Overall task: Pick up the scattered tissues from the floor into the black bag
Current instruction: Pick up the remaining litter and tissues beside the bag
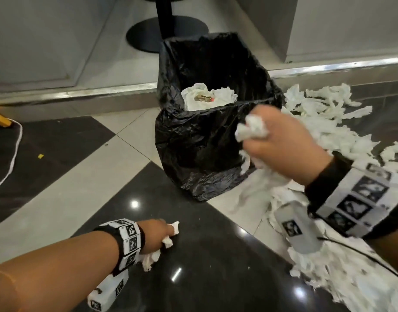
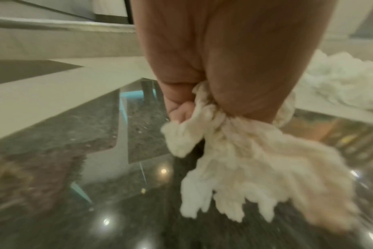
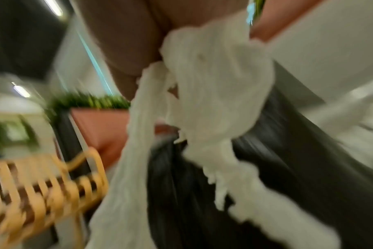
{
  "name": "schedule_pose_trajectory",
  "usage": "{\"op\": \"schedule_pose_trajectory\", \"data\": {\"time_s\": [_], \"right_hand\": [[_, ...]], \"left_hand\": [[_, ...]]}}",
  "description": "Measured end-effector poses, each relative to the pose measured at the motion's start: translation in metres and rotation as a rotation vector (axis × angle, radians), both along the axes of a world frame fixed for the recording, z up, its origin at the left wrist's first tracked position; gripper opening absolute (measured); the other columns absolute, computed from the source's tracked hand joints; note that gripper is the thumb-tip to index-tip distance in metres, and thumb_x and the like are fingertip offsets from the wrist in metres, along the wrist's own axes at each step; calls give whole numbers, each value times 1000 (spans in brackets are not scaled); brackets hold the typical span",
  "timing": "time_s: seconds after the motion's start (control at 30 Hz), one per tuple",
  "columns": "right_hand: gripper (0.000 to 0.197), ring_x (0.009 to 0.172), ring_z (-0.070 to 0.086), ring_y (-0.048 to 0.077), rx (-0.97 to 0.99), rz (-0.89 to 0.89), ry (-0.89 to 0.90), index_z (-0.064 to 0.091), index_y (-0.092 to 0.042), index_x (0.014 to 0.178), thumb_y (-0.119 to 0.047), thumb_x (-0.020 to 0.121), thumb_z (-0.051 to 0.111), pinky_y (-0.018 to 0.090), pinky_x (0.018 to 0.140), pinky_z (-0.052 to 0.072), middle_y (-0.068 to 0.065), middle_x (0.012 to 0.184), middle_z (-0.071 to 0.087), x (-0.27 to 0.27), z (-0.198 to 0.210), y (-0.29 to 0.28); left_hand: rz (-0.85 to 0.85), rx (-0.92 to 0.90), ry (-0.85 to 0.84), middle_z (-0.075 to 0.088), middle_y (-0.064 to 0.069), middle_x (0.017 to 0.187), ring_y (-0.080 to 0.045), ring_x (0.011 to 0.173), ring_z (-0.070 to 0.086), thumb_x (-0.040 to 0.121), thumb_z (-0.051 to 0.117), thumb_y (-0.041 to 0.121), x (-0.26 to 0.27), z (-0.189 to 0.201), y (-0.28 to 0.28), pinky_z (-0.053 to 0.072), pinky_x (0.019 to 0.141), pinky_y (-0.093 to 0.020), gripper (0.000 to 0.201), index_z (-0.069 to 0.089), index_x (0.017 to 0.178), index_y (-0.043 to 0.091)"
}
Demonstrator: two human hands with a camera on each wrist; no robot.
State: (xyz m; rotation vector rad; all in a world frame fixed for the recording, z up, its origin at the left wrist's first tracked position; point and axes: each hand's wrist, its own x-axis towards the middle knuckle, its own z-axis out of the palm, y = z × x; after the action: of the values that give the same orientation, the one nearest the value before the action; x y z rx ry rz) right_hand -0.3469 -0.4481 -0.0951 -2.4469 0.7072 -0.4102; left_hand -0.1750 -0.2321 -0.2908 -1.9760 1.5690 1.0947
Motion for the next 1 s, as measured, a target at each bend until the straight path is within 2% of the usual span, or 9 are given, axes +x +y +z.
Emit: {"op": "schedule_pose_trajectory", "data": {"time_s": [0.13, 0.23, 0.33, 0.4, 0.47, 0.6, 0.77, 0.9, 1.0], "right_hand": [[24, 52, 34, 1, -307, -189, -586, 51, -14, 74, -32, 87, 42, 19, 54, 31, 0, 65, 55, 37, 107, -18], [32, 55, 32, 14, -386, -114, -393, 49, -29, 78, -50, 92, 29, 37, 55, 31, -24, 69, 61, 79, 128, -21], [33, 93, 51, 26, -418, -195, -443, 59, -12, 106, -35, 88, 44, 39, 85, 43, -7, 98, 61, 131, 101, -41], [51, 118, 46, 34, -381, -129, 79, 47, -15, 129, -35, 84, 59, 41, 100, 40, 16, 132, 45, 150, 59, -59], [67, 127, 42, 37, -269, -80, 465, 34, -21, 141, -40, 83, 63, 44, 105, 39, 16, 147, 30, 144, 35, -69], [47, 120, 50, 28, -179, -77, 344, 46, -27, 134, -33, 89, 59, 35, 96, 41, 7, 138, 47, 99, 53, -73], [20, 92, 60, 21, -230, -36, 578, 63, -29, 106, -34, 86, 62, 30, 82, 44, 0, 113, 61, 6, 85, -74], [23, 95, 56, 12, -232, -38, 831, 61, -32, 110, -38, 88, 59, 27, 85, 43, -10, 112, 55, -69, 91, -77], [21, 94, 58, 9, -154, -68, 809, 61, -35, 108, -39, 88, 57, 28, 86, 47, -15, 108, 57, -113, 72, -95]], "left_hand": [[110, -67, -6, 59, -12, 114, -27, 103, 58, 83, 48, 12, 25, 33, 18, 43, 83, -31, 28, 53, 110, 12], [187, -115, -11, 59, -5, 103, -27, 99, 59, 83, 44, 15, 42, 53, 37, 46, 87, -37, 23, 53, 105, 14], [245, -191, -39, 56, 0, 102, -23, 96, 60, 85, 46, 17, 57, 75, 48, 47, 84, -33, 18, 53, 101, 15], [279, -261, -61, 58, 0, 106, -20, 97, 59, 86, 51, 18, 65, 101, 44, 45, 83, -30, 18, 55, 103, 17], [377, -411, -66, 60, 1, 95, -20, 89, 58, 84, 53, 15, 74, 135, 31, 43, 75, -28, 8, 54, 89, 22], [727, -848, -8, 59, -1, 79, -22, 74, 56, 81, 57, 17, 95, 211, -21, 40, 60, -30, 6, 53, 78, 20], [725, -1300, -13, 54, -3, 104, -20, 97, 49, 90, 52, 29, 75, 292, -138, 35, 82, -28, 28, 55, 112, 12], [577, -1343, -65, 54, -13, 124, -30, 111, 54, 88, 54, 45, 54, 305, -222, 42, 88, -35, 51, 47, 124, 9], [479, -979, -293, 44, -21, 135, -41, 120, 48, 78, 57, 64, 51, 273, -252, 42, 97, -46, 81, 36, 137, 12]]}}
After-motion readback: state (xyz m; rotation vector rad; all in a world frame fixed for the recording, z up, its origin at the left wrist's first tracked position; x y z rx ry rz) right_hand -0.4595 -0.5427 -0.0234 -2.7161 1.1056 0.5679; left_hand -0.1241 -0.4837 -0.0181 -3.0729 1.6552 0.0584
